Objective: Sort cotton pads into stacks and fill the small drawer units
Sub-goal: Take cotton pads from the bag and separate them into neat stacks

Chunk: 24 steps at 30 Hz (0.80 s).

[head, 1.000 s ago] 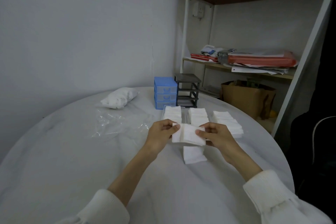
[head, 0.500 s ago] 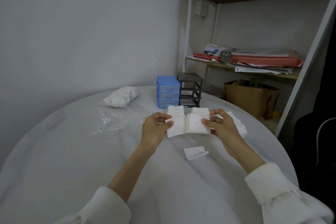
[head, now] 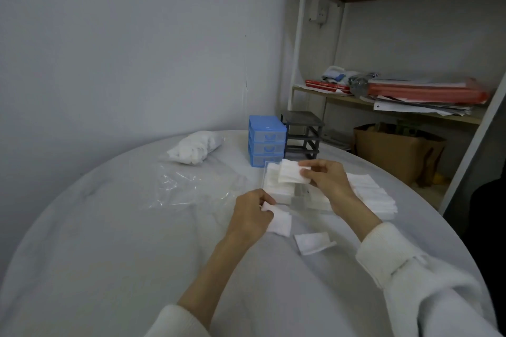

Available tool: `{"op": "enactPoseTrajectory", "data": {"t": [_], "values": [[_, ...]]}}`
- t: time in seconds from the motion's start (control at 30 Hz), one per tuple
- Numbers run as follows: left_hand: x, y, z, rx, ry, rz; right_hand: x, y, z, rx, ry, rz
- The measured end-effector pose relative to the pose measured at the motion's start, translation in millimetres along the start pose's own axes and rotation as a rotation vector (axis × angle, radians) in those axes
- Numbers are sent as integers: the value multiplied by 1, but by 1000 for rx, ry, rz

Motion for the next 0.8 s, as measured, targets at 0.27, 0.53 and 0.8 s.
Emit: {"op": "enactPoseTrajectory", "data": {"t": [0.27,0.53,0.8], "values": [[-2,-5,0,21,-81,-88,16,-14,-26,-149,67,6],[-8,-18,-2,112,-134,-187,11,3,-37,-577,121,267],[-7,-9,0,99,-174,-152,-17,-4,-89,-842,592,411]]}}
Point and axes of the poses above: each hand's wrist, its own x-axis towards the middle knuckle, its own z-axis out of the back of the hand, y = z × x, the point moved 9 cm from there along x, towards the middle knuckle, and after that the axes turned 10 degrees about z, right-handed, at the moved point
